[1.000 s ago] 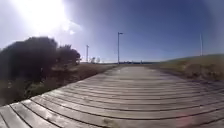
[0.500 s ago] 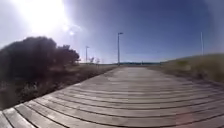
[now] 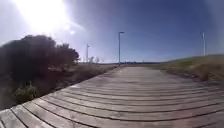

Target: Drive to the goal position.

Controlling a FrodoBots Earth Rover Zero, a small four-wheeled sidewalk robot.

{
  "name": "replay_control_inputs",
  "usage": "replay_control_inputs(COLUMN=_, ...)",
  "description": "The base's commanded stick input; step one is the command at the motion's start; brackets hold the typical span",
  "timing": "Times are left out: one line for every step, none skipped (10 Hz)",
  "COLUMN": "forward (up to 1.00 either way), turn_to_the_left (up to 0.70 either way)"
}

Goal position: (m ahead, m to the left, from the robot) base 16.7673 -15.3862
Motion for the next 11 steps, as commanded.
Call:
replay_control_inputs(forward=0.7, turn_to_the_left=-0.35)
replay_control_inputs(forward=0.7, turn_to_the_left=-0.35)
replay_control_inputs(forward=0.7, turn_to_the_left=-0.35)
replay_control_inputs(forward=0.7, turn_to_the_left=-0.35)
replay_control_inputs(forward=0.7, turn_to_the_left=-0.35)
replay_control_inputs(forward=0.7, turn_to_the_left=-0.35)
replay_control_inputs(forward=0.7, turn_to_the_left=-0.35)
replay_control_inputs(forward=0.7, turn_to_the_left=-0.35)
replay_control_inputs(forward=0.7, turn_to_the_left=-0.35)
replay_control_inputs(forward=0.7, turn_to_the_left=-0.35)
replay_control_inputs(forward=0.7, turn_to_the_left=0.0)
